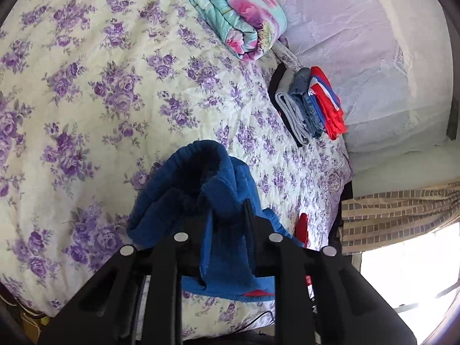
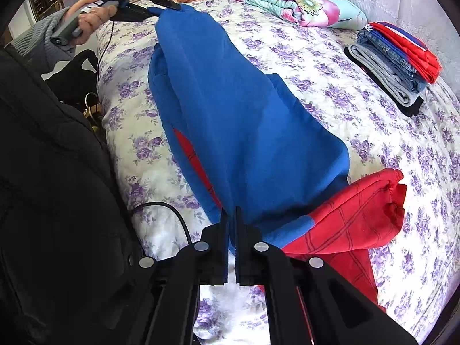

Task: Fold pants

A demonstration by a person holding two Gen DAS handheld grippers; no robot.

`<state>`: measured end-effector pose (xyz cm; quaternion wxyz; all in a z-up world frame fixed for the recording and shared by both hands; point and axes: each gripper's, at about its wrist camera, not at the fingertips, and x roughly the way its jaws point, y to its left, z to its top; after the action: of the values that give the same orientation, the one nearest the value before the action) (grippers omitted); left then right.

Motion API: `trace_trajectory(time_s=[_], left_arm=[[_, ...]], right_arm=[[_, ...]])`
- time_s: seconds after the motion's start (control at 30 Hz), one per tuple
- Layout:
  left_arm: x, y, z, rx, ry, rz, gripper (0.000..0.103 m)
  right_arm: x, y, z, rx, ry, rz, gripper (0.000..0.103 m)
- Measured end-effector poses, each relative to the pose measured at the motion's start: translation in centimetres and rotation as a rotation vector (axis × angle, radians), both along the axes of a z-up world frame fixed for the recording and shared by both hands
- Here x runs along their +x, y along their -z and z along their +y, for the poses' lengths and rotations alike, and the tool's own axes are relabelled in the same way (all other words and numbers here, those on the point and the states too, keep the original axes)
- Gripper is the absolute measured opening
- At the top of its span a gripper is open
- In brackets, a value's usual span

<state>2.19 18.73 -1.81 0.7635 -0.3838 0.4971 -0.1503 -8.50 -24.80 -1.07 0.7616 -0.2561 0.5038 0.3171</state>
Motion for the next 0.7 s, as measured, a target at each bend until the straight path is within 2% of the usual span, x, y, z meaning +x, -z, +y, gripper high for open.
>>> trace_trajectory(time_s=[0.07, 0.17, 0.27, 0.43, 0.53, 0.63, 0.7], left_arm=[[-0.8, 1.6, 0.1, 0.023, 0.007, 0.045, 0.019], [-1.5, 6.0, 0.2, 0.037, -0.016, 0.156, 0.017], [-2.5, 7.9, 1.1, -0.058, -0.08, 0.163, 0.017], [-4.0, 6.1, 2.2, -0.068, -0.091, 0.152, 0.016], [-4.9, 3.2, 2.9, -0.039, -0.119, 0.08, 0.014], [-4.3, 0.1, 0.9, -0.046, -0.038, -0.013, 0.014], [-2.9, -1.0, -2.1, -0.008, 0.044, -0.05, 0.014]], right_arm=[[-0.2, 1.2, -0.1, -0.003, 0.006, 0.029, 0.003], [-0.3, 3.4, 0.0, -0.028, 0.009, 0.065, 0.003], [-0.1, 4.4, -0.1, -0.016, 0.037, 0.086, 0.003], [-0.3, 5.1, -0.3, 0.004, 0.072, 0.094, 0.003], [-0.2, 5.4, -0.5, 0.015, 0.089, 0.096, 0.003], [-0.2, 5.7, -0.8, 0.035, 0.111, 0.099, 0.004], [-0.1, 5.8, -0.9, 0.048, 0.121, 0.101, 0.004]])
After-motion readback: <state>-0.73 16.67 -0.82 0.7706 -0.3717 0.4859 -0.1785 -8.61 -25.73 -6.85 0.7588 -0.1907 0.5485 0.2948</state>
